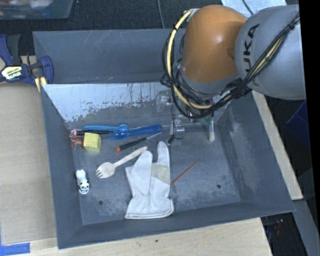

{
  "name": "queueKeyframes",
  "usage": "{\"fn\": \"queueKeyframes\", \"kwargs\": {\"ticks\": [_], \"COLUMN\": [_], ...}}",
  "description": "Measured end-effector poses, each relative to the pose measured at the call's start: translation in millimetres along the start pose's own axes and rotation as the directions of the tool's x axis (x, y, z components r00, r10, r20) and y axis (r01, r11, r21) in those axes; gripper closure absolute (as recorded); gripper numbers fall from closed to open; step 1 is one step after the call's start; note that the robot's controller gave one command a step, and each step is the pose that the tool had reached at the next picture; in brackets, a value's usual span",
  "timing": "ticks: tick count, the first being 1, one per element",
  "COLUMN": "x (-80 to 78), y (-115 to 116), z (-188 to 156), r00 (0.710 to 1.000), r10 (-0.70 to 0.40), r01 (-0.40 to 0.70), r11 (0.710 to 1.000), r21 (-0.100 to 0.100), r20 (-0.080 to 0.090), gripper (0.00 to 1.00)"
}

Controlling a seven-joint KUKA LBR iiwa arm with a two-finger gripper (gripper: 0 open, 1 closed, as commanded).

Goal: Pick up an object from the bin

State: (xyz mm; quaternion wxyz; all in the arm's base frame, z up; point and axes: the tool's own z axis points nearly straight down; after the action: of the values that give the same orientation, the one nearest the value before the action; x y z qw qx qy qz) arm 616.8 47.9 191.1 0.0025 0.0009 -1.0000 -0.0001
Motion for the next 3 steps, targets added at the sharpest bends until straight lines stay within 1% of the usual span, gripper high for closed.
{"fn": "queueKeyframes", "kwargs": {"ticks": [1, 2, 3], "x": [-1.7, -10.7, -11.9], "y": [0, 28, 23], "z": [-5, 58, 62], "r00": [1.0, 0.989, 0.993], "r10": [0.001, -0.147, -0.121], "r01": [-0.001, 0.147, 0.121], "r11": [1.0, 0.989, 0.993], "r21": [0.0, 0.0, 0.001], "r20": [0.009, 0.004, 0.007], "gripper": [0.0, 0.0, 0.0]}}
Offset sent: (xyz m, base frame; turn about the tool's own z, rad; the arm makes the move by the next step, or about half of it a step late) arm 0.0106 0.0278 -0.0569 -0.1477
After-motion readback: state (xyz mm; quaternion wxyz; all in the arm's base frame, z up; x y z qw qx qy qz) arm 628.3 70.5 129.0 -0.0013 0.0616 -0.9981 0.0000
